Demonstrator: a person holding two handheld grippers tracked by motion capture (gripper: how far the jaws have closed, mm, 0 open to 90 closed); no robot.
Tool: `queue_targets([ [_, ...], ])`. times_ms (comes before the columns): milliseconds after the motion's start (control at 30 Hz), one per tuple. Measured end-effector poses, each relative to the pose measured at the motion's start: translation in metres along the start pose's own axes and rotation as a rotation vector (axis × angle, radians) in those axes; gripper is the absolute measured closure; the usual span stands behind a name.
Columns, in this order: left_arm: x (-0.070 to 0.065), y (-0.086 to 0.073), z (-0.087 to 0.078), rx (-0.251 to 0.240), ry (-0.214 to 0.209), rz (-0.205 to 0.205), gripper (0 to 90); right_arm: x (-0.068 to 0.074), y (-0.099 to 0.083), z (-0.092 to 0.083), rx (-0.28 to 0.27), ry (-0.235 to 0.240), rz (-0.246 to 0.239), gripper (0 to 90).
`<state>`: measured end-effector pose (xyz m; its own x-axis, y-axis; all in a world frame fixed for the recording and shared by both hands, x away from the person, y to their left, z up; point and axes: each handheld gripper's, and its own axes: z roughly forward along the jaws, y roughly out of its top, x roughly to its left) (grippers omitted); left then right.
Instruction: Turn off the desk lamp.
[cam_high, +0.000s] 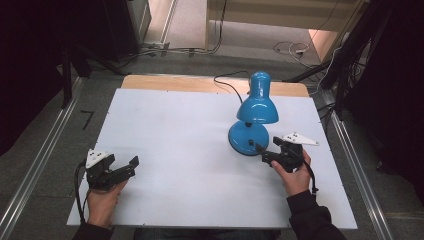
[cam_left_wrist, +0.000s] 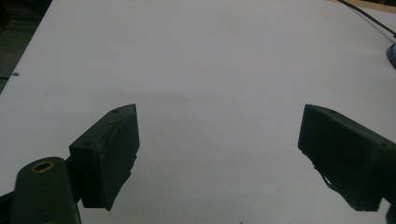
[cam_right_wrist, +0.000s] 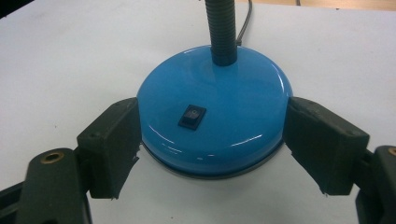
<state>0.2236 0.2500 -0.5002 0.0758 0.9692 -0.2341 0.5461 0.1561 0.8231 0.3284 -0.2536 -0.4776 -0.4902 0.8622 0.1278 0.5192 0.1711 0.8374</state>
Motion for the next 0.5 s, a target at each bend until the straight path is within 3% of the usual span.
queue_targets([
  [500, 0.0000, 0.0000, 0.0002, 0.001, -0.001, 0.000, 13.1, -0.0024, -0.0021, -0.0059, -0.004, 0.004, 0.006, 18.1],
])
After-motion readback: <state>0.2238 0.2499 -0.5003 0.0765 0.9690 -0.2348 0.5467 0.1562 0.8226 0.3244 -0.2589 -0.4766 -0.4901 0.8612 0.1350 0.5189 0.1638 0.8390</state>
